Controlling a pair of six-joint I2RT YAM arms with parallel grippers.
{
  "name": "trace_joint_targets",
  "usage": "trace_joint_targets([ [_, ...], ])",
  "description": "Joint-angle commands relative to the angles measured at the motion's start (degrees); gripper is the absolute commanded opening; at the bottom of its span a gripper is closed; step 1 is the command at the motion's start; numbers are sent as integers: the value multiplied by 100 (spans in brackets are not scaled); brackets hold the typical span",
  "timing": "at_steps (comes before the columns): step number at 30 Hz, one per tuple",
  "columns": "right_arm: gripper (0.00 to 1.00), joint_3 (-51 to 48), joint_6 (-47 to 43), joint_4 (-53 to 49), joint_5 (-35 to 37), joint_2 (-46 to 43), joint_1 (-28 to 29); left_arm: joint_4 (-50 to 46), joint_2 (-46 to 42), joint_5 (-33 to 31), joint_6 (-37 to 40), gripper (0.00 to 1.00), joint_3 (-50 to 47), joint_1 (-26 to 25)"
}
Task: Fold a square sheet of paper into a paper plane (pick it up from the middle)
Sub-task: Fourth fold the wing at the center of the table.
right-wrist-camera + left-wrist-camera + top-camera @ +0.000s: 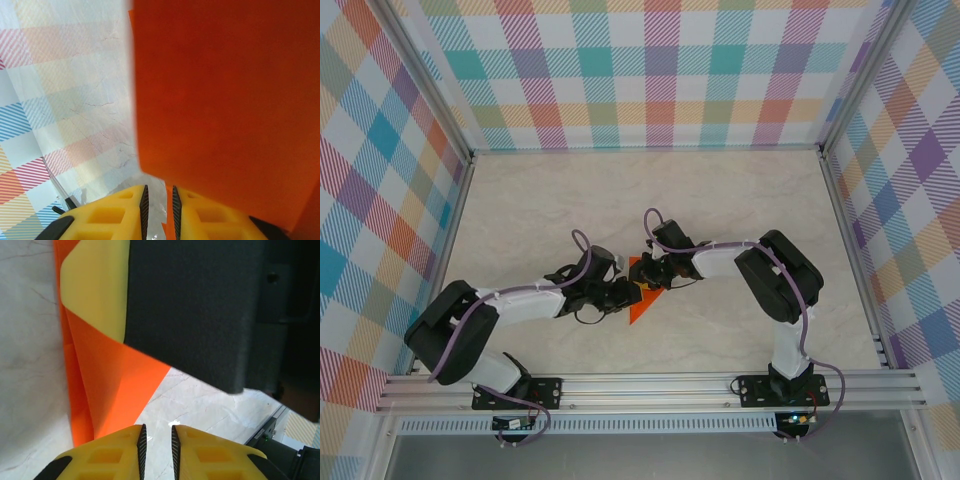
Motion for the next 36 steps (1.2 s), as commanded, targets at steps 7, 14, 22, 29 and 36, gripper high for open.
trace_joint_targets([
  [7,23,-311,8,-825,444,548,3,404,452,129,-34,22,-159,-77],
  [14,23,-350,33,-786,462,558,3,-288,407,-198,154,21,-525,-80],
  [22,23,-329,33,-835,469,566,3,-420,-119,3,225,22,-672,-82],
  [29,23,-329,36,-827,462,574,2,-782,-1094,-232,219,24,-380,-82],
  [36,23,-311,41,-842,462,575,-3,-104,-712,257,-21,25,-157,-95],
])
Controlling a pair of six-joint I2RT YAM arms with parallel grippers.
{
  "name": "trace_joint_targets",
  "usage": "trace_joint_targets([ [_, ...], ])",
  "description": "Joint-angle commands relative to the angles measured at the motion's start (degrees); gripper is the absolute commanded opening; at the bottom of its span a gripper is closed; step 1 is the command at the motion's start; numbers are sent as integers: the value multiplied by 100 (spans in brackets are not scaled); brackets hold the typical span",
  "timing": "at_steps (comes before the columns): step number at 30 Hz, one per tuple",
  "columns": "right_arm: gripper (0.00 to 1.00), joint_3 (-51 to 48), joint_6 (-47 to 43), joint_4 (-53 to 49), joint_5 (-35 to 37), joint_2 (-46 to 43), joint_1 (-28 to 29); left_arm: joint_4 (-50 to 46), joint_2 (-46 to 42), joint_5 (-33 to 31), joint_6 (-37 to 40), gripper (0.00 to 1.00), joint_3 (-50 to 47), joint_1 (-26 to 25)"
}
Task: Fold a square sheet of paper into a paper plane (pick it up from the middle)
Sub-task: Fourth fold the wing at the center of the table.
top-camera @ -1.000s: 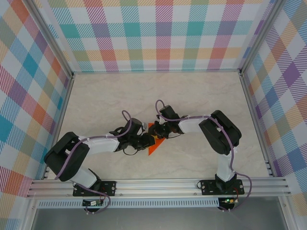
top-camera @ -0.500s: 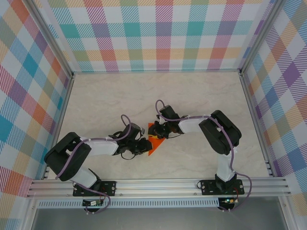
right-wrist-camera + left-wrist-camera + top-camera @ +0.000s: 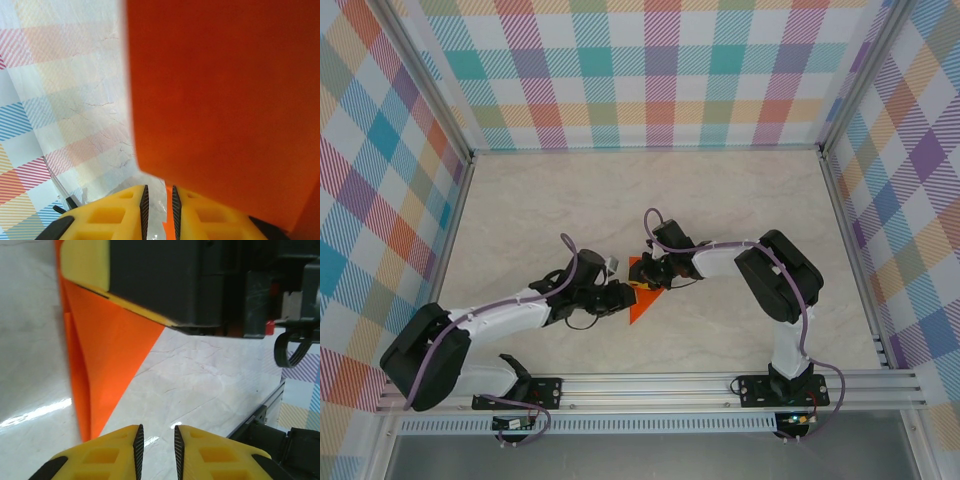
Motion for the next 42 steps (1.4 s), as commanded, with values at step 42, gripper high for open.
trace_joint_targets([
  [42,24,-365,78,-897,503,616,8,-542,-575,339,-383,25,-966,-169],
])
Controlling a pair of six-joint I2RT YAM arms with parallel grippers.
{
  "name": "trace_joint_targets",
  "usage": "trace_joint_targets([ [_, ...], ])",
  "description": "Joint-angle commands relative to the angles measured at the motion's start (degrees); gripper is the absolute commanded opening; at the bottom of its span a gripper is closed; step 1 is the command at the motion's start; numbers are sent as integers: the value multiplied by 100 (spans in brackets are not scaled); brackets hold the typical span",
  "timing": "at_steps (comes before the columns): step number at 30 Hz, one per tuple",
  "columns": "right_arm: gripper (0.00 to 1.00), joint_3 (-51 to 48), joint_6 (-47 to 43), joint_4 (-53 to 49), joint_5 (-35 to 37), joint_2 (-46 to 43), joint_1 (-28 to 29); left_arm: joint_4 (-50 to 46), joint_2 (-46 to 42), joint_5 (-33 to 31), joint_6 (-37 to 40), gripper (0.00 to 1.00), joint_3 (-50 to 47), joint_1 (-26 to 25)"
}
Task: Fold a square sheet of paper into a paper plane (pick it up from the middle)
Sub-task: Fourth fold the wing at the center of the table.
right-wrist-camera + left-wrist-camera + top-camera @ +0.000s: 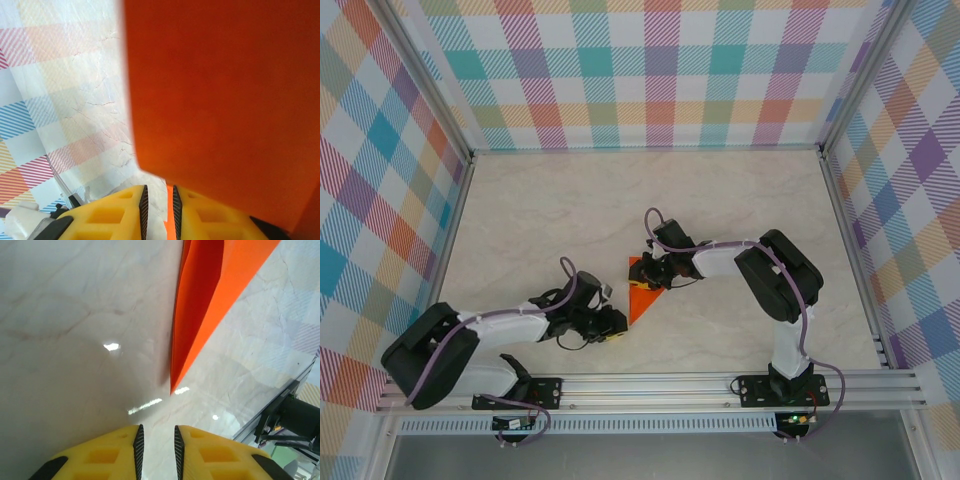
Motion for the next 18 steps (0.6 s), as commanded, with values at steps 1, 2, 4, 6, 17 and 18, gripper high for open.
trace_joint_targets([
  [1,24,-355,54,-898,578,587,8,-647,-609,-175,-55,26,107,-34],
  [2,24,-346,53,-910,578,583,10,-712,-742,-254,-47,26,166,-11],
  [4,24,-338,64,-914,587,569,6,-653,-855,-343,-46,27,251,48],
  [6,24,-321,63,-916,587,568,3,-510,-758,-414,-33,27,379,98],
  [17,23,-224,64,-956,499,576,13,617,780,-751,-39,24,1247,113],
  [18,23,-215,55,-971,507,572,14,720,880,-760,-70,23,1254,111],
])
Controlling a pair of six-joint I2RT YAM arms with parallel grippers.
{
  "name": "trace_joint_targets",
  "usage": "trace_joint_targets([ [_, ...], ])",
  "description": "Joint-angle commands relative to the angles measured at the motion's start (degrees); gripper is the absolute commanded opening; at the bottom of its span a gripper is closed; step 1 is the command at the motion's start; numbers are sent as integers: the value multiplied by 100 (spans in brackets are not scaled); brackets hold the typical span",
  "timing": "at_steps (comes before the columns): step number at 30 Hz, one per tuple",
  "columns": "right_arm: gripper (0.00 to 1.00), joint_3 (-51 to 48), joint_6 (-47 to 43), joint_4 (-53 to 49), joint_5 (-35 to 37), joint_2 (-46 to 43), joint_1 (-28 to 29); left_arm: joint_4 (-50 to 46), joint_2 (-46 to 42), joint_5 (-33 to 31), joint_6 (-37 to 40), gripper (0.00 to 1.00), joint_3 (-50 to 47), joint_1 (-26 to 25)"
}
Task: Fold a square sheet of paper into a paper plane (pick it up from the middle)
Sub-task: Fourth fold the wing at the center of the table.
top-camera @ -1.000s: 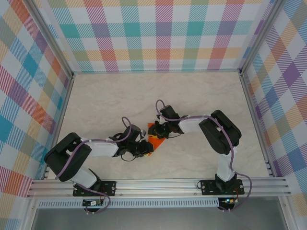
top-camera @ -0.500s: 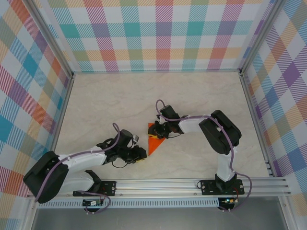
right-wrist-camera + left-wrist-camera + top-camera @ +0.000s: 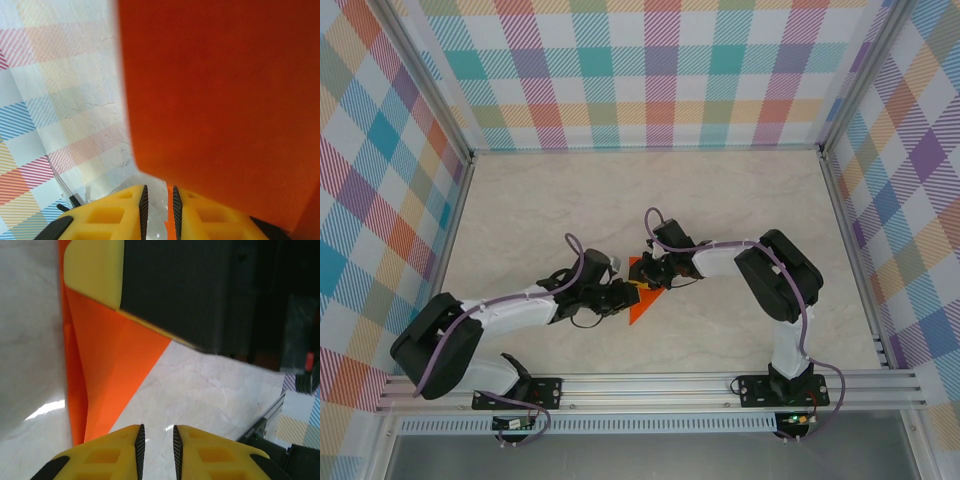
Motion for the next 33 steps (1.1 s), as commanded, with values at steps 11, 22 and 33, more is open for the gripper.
trace_joint_targets([
  [11,23,-315,25,-989,572,495,14,584,811,-304,3,0,219,28],
  [22,23,-324,24,-1009,582,495,13,547,1200,-397,97,0,397,45],
  [33,24,75,-165,-1391,649,338,-12,2,1117,-848,-178,0,-437,45],
])
